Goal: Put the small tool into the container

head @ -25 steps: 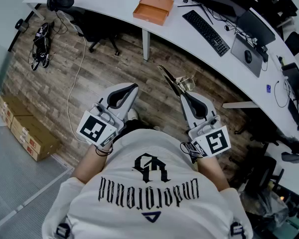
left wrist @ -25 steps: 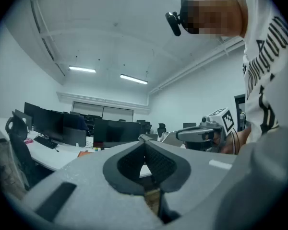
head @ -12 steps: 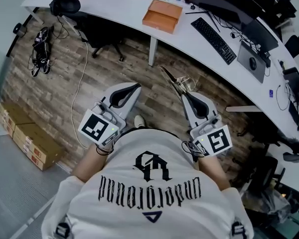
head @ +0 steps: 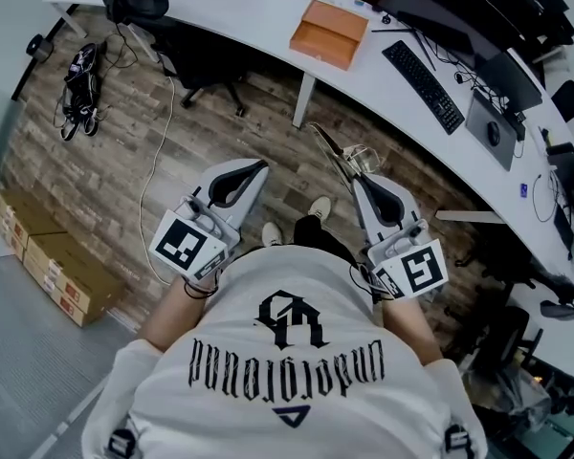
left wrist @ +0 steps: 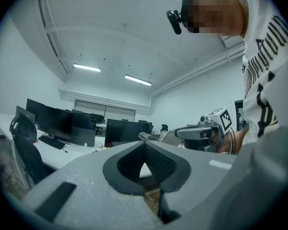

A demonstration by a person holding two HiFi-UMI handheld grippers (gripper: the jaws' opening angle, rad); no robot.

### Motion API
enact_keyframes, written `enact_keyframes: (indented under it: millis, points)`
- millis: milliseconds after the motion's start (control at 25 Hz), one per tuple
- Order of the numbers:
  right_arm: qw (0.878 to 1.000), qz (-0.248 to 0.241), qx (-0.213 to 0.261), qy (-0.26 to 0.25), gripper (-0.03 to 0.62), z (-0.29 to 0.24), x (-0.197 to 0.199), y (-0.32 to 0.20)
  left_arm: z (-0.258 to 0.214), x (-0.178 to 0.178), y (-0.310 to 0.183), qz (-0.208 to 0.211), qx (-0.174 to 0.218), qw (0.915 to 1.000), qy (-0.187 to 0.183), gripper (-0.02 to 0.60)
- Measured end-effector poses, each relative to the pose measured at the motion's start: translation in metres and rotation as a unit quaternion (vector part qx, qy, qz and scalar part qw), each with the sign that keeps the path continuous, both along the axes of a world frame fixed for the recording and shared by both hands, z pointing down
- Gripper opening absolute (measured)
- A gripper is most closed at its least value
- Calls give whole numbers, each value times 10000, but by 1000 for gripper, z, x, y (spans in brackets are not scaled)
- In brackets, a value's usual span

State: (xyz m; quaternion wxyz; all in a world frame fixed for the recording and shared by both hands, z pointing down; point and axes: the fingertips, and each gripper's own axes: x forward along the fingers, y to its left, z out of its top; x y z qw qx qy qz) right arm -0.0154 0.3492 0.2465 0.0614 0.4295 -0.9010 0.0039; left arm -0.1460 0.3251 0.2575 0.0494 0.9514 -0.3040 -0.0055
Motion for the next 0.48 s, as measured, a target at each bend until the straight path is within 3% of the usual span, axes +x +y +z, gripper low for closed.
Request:
enact_keyframes:
  millis: [480]
  points:
    - [10000,-3,36,29,20,7,0,-57,10,-8,-46,-144,-112,9998,-59,14]
